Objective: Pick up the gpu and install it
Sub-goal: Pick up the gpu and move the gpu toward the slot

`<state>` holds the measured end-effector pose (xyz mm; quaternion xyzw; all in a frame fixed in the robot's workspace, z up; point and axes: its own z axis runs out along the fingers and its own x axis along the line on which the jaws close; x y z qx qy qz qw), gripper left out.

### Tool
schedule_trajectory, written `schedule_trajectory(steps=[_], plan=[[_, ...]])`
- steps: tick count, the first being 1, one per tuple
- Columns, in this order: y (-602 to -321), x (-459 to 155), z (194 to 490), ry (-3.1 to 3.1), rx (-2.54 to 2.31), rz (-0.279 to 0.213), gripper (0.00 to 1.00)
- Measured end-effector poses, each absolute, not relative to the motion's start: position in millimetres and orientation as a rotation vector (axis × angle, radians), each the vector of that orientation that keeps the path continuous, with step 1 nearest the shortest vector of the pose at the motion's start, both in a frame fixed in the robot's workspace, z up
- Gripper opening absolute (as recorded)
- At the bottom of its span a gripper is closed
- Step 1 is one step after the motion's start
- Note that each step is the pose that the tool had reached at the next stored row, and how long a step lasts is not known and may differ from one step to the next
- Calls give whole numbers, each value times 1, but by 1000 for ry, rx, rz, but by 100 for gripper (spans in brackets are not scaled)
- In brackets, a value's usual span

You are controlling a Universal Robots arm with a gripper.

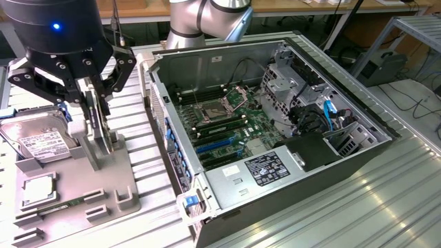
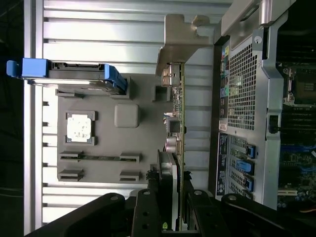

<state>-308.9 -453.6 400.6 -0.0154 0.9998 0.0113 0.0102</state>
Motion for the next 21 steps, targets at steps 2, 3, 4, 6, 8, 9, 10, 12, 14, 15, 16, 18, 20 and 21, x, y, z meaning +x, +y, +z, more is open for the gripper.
schedule_trajectory(steps=[2, 3, 4, 6, 8, 9, 10, 12, 14, 15, 16, 18, 20, 21], plan=[[-454, -309, 401, 3121, -48, 9, 28], [-454, -309, 403, 3122, -48, 2, 28], [-454, -309, 405, 3121, -48, 2, 28], [-454, -309, 409, 3121, -48, 2, 28], [-454, -309, 412, 3121, -41, 2, 28], [-454, -309, 413, 3121, -34, 2, 28], [-454, -309, 414, 3122, -22, 2, 28], [-454, -309, 416, 3122, 0, 2, 28], [-454, -309, 421, 3122, 17, 1, 28], [-454, -309, 424, 3122, 27, 1, 28], [-454, -309, 426, 3122, 30, 1, 28], [-454, -309, 430, 3121, 37, 1, 28], [-454, -309, 438, 3121, 42, 1, 28], [-454, -309, 440, 3121, 42, 1, 28]])
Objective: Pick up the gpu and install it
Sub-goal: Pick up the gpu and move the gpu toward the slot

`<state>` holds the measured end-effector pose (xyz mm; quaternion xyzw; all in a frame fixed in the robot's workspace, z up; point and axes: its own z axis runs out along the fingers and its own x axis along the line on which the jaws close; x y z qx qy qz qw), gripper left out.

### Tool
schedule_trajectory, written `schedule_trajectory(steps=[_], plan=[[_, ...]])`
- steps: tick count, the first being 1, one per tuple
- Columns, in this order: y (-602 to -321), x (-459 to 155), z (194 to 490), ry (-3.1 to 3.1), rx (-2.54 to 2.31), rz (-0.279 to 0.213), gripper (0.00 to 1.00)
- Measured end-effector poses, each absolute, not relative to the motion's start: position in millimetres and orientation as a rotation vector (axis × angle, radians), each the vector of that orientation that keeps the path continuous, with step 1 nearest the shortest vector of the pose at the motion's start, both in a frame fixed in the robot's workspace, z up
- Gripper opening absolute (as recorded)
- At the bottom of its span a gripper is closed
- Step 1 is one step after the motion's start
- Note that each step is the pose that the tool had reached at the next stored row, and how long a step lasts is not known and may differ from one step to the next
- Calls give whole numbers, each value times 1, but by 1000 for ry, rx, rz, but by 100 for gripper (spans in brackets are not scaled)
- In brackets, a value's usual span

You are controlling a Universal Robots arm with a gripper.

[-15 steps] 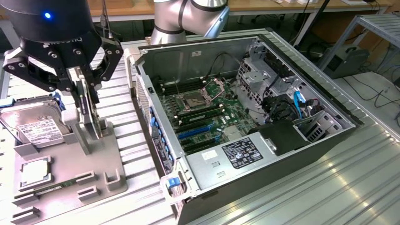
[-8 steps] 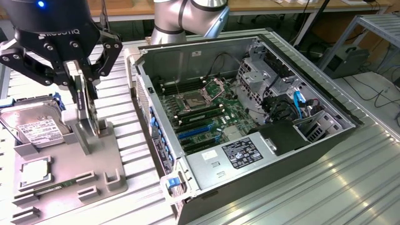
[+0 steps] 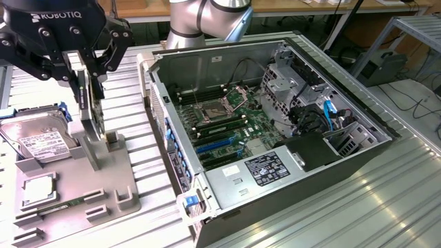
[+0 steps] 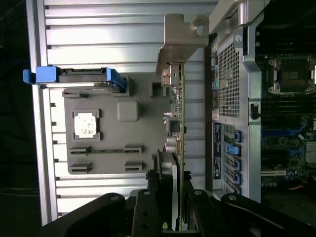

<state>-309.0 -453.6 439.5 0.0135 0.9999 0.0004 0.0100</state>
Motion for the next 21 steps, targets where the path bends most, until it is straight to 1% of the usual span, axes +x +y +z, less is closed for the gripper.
schedule_trajectory(steps=[11, 21], plan=[[-454, -306, 441, 3122, -6, 1, 28], [-454, -271, 440, 3122, -6, 2, 28]])
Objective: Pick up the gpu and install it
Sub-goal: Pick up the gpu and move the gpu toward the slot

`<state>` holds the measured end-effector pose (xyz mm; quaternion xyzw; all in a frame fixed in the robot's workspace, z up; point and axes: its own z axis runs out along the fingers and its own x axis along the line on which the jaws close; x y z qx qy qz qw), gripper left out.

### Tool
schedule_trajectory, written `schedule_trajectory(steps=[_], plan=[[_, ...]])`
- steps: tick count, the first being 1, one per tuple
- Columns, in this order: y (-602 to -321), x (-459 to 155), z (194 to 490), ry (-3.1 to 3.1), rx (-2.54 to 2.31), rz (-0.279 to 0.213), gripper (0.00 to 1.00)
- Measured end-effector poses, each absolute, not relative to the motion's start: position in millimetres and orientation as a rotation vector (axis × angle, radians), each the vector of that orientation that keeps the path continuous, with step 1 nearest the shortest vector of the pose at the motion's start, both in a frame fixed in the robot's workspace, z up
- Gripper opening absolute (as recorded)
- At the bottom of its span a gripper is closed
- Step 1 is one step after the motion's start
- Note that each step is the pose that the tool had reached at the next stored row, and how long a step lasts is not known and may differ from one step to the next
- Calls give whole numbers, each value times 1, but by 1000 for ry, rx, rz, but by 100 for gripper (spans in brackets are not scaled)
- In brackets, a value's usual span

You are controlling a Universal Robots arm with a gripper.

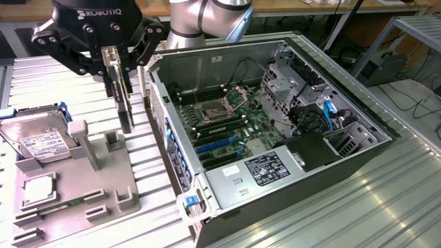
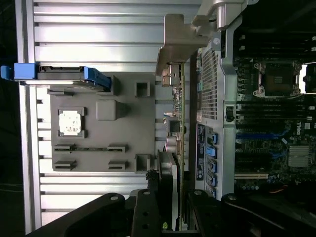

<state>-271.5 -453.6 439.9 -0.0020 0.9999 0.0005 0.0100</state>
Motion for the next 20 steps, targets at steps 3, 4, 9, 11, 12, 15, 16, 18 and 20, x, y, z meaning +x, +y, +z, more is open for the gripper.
schedule_trajectory(steps=[3, 4, 9, 11, 12, 15, 16, 18, 20], plan=[[-454, -262, 440, 3122, -6, 2, 28], [-454, -259, 440, 3122, -6, 2, 28], [-454, -241, 439, 3122, -6, 2, 28], [-454, -230, 439, 3122, -6, 2, 28], [-454, -225, 438, 3122, -6, 2, 28], [-454, -215, 438, 3122, -6, 2, 28], [-454, -208, 438, 3122, -7, 2, 28], [-454, -201, 437, 3122, -6, 2, 28], [-454, -190, 437, 3122, -6, 2, 28]])
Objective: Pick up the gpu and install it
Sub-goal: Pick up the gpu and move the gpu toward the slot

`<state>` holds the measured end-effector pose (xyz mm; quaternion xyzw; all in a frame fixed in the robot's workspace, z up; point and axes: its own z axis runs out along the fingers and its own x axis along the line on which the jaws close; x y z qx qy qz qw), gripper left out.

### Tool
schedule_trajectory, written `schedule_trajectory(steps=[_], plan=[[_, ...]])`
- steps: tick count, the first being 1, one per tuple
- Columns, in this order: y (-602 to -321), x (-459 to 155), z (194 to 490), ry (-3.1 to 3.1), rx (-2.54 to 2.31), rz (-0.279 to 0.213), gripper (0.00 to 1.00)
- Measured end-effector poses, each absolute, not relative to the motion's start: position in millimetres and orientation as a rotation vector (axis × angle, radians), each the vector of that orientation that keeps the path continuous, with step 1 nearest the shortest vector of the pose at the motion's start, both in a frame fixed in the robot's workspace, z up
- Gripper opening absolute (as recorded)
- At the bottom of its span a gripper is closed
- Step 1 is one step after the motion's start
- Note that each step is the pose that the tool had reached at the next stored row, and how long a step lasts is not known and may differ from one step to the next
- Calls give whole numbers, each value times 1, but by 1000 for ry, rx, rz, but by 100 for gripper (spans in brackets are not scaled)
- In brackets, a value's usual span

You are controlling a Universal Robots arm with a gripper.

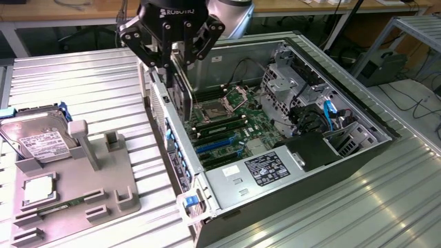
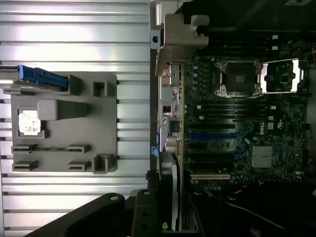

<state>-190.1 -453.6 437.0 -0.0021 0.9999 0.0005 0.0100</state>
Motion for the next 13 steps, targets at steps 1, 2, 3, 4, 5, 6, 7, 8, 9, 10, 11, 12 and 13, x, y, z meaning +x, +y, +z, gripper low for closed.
schedule_trajectory(steps=[1, 2, 3, 4, 5, 6, 7, 8, 9, 10, 11, 12, 13], plan=[[-454, -184, 437, 3122, -6, 2, 28], [-454, -181, 437, 3122, -6, 2, 28], [-454, -178, 437, 3122, -7, 2, 28], [-454, -171, 436, 3122, -7, 2, 28], [-454, -166, 436, 3122, -6, 2, 28], [-454, -163, 436, 3122, -7, 2, 28], [-454, -160, 436, 3122, -6, 2, 28], [-454, -155, 436, 3122, -6, 2, 28], [-454, -152, 436, 3122, -6, 2, 28], [-454, -149, 436, 3122, -7, 2, 28], [-454, -145, 435, 3122, -7, 2, 28], [-454, -142, 435, 3122, -7, 2, 28], [-454, -139, 435, 3122, -7, 2, 28]])
